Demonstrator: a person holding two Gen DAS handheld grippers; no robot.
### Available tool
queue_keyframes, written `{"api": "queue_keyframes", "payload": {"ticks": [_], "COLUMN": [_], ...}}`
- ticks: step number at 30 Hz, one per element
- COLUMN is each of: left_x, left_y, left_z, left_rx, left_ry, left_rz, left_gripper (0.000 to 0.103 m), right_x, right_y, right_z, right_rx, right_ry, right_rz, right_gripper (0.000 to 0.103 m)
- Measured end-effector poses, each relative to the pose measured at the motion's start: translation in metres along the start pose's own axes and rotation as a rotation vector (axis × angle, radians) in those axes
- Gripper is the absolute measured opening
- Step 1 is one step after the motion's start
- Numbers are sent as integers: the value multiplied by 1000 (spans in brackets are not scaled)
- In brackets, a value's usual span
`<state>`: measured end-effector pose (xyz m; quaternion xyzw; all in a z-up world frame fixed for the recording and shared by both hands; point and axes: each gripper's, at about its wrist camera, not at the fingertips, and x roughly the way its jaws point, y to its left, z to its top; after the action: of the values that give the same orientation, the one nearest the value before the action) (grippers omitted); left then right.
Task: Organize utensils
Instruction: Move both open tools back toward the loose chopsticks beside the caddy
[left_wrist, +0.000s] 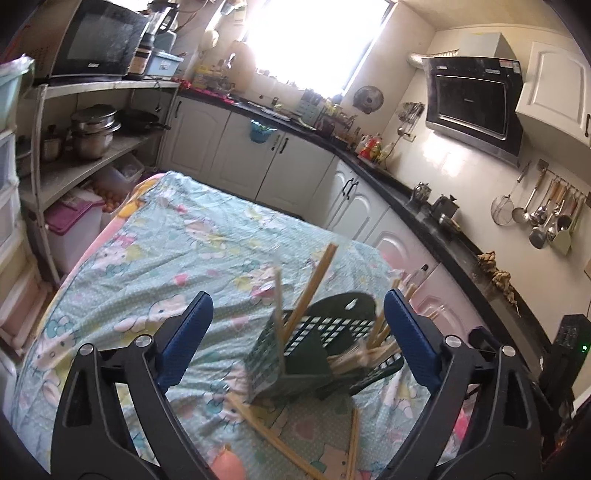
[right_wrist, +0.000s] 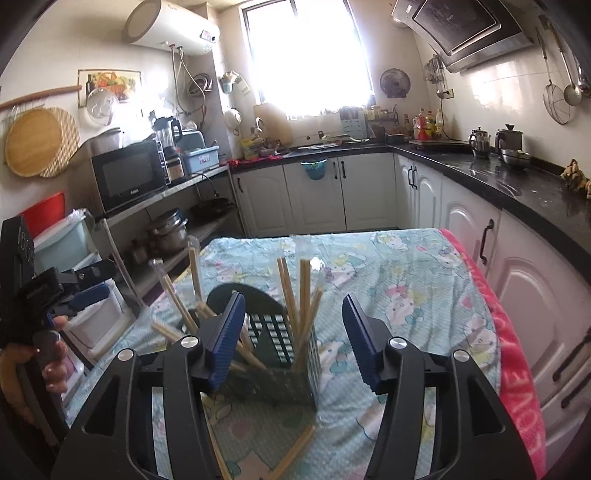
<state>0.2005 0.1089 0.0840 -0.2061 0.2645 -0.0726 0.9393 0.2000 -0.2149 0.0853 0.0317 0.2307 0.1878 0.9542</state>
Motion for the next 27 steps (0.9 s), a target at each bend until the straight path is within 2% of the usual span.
{"api": "queue_keyframes", "payload": {"ticks": [6,13,19,27], "left_x": [2,26,55,85], "left_y": [15,30,28,42], "left_z": [-19,-54,-86,-122], "left_rx": [-10,-35,-26,-79], "left_ry": [51,181,285,418], "left_rz": [33,38,57,72], "left_gripper": [92,92,92,70], "right_x": [-9,2,21,49], "right_y": [-2,-1,0,-6], "right_z": [-18,-49,-75,-100], "right_rx": [-2,0,-9,31], "right_ry": [45,136,235,346], "right_rz": [-30,-53,-57,-50], "right_gripper": [55,55,54,47]}}
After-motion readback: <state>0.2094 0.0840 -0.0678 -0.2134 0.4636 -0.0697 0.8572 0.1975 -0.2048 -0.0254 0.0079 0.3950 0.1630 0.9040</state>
